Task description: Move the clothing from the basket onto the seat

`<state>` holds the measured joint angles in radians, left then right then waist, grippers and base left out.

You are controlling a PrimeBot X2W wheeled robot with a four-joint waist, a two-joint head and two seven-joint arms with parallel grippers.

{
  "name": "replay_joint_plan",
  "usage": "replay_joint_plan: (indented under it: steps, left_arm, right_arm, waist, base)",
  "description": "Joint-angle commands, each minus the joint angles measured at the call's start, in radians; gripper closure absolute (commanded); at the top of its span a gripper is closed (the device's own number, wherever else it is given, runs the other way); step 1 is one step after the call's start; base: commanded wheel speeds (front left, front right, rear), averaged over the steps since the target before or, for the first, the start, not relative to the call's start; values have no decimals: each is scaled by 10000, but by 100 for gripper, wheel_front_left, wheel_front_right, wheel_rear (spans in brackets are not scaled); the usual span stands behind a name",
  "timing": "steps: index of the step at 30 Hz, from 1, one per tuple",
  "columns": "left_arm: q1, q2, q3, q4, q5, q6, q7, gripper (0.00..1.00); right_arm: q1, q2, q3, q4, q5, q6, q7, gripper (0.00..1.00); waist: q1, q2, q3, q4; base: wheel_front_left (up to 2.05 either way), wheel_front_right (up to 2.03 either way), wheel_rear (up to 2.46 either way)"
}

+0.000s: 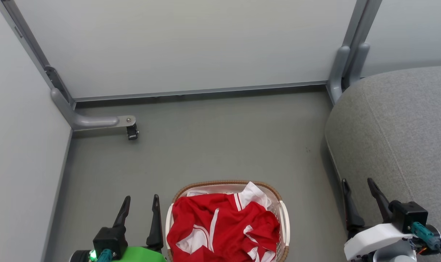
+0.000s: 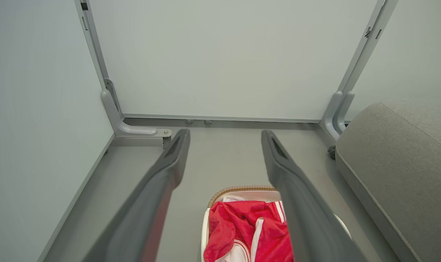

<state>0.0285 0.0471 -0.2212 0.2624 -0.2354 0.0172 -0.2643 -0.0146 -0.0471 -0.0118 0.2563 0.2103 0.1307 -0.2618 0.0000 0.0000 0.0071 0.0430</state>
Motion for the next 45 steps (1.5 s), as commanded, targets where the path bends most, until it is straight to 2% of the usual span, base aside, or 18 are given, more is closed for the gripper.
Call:
replay_joint_plan:
  steps: [1,15,23,28,33,40,45]
  left_arm:
    - [49,59,42,7,13,17,-5,0]
    - [30,59,25,-52,33,-34,-4,0]
    - [-361,59,18,-153,-33,-41,-5,0]
    - [-963,59,81,-220,246,-167,-2,0]
    - [-2104,56,-7,31,491,-470,1,0]
    - [-4093,56,-865,1636,406,-988,1,0]
    - [-5549,62,-1927,3642,857,-1256,117,0]
  right_arm:
    - [44,-60,7,-19,13,0,-49,0]
    - [-8,-60,-44,-154,58,-1,-47,0]
    - [-249,-59,-52,-379,46,-1,-47,0]
    - [-650,-57,-17,-723,-88,-1,-47,0]
    - [-1289,-59,-123,-1173,-166,-1,-44,0]
    - [-2178,-54,-303,-1525,-357,-1,-37,0]
    - [-2755,-51,-199,-1687,-184,-1,-37,0]
  waist:
    - [0,0,3,-3]
    - [0,0,161,-25]
    - [0,0,697,-85]
    - [0,0,1603,-229]
    - [0,0,2885,-429]
    - [0,0,4633,-653]
    - [0,0,5765,-1053]
  base:
    - [0,0,0]
    - [0,0,0]
    - [0,0,0]
    - [0,0,0]
    - [0,0,0]
    - [0,0,0]
    - [0,0,0]
